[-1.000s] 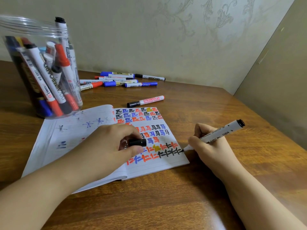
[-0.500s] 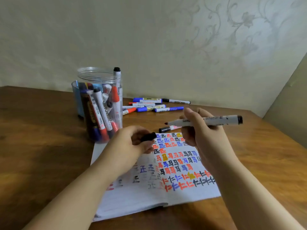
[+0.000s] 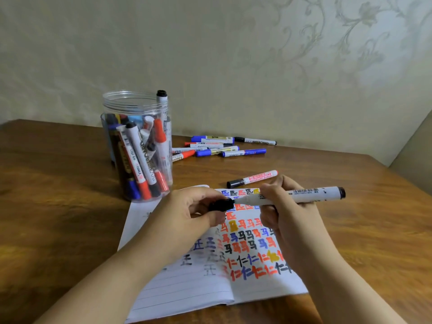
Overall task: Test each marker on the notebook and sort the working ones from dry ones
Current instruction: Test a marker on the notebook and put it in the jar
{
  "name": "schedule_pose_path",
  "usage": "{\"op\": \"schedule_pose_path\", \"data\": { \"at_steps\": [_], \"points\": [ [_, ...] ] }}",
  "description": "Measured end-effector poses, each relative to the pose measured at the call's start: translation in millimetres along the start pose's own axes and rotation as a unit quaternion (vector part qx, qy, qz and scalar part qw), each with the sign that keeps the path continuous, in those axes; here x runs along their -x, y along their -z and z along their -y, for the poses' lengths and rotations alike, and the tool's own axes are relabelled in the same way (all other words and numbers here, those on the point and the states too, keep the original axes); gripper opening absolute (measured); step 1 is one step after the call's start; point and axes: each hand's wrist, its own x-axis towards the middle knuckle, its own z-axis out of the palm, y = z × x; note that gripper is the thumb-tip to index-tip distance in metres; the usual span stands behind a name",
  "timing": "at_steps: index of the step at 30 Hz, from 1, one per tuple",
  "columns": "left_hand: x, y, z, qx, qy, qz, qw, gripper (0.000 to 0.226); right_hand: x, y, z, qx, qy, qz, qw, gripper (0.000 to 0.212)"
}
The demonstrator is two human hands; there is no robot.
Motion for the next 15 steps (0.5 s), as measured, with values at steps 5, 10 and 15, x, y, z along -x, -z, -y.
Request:
{"op": "schedule_pose_path", "data": {
  "at_steps": [5, 10, 15],
  "points": [
    [3, -1, -3, -0.038, -0.027, 0.003, 0.999, 0.031, -1, 0, -4, 0.044, 0.009, 0.039, 0.998, 0.033],
    [5, -1, -4, -0.074, -0.036, -0.009, 0.997, 0.026, 0, -2, -2, 0.020, 0.000, 0.090, 0.996, 0.032],
    [7, -2, -2, -0.182, -0.116, -0.010, 0.976, 0.017, 5, -10, -10, 0.014, -0.020, 0.049, 0.999, 0.033]
  ]
}}
